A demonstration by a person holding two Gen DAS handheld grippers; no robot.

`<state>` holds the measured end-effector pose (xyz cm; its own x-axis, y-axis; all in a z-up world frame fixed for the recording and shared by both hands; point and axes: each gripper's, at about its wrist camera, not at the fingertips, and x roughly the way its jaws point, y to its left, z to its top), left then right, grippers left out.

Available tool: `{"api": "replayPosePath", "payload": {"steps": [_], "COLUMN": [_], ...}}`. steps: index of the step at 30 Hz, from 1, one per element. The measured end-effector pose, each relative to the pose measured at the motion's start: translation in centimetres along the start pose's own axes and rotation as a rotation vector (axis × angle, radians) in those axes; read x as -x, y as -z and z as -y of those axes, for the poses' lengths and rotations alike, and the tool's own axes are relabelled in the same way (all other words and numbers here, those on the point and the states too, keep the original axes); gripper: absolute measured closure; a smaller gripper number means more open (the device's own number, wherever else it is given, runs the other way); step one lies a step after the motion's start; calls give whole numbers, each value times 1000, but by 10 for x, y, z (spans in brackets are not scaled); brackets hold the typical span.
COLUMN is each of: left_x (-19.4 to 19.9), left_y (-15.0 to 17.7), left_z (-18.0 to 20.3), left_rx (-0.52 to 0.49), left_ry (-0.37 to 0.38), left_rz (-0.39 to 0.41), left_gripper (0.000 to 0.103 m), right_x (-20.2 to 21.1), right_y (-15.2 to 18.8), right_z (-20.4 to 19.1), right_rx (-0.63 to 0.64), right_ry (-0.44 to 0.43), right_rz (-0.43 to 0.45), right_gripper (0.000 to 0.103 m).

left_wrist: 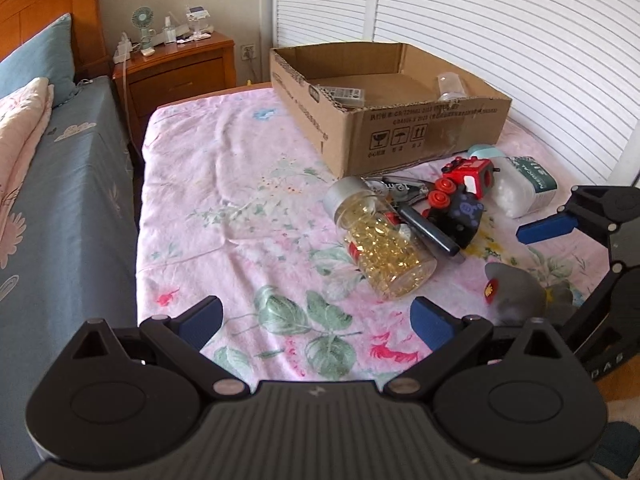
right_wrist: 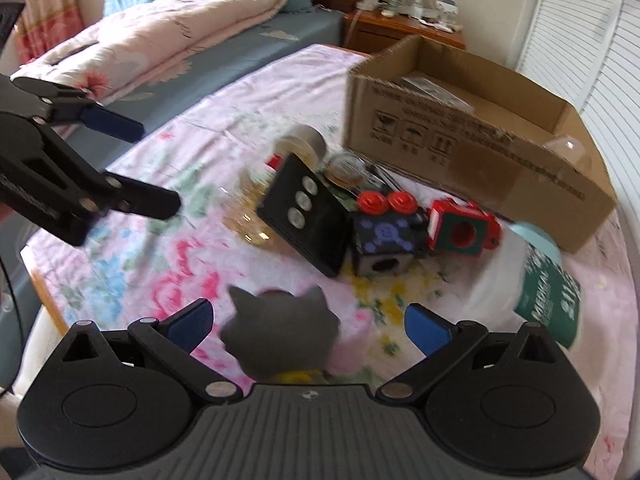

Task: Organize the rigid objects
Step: 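Return both grippers to the items on the sheet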

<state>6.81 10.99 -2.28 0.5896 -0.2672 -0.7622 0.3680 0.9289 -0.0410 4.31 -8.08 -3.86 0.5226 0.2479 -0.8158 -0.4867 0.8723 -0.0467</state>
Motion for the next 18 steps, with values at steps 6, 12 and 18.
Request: {"api": "replayPosePath", "payload": {"steps": [6,12,18], "left_x": [-12,-32,-48], "left_y": [-7,-17,-27], "left_z": [8,19,24], "left_rx": [-89,-253,-380], "left_ry": [31,62,61], "left_rz": [-5,-25,-35], "left_gripper": [3,3,3], "right_x": [11,16,12], "right_y": [20,37,40], "right_z": [26,44,45], "right_rx": [-59,-138,-156], "right_ry": [26,-6,-16], "right_rz": [-20,-21,-24], "right_gripper": [0,0,0]}}
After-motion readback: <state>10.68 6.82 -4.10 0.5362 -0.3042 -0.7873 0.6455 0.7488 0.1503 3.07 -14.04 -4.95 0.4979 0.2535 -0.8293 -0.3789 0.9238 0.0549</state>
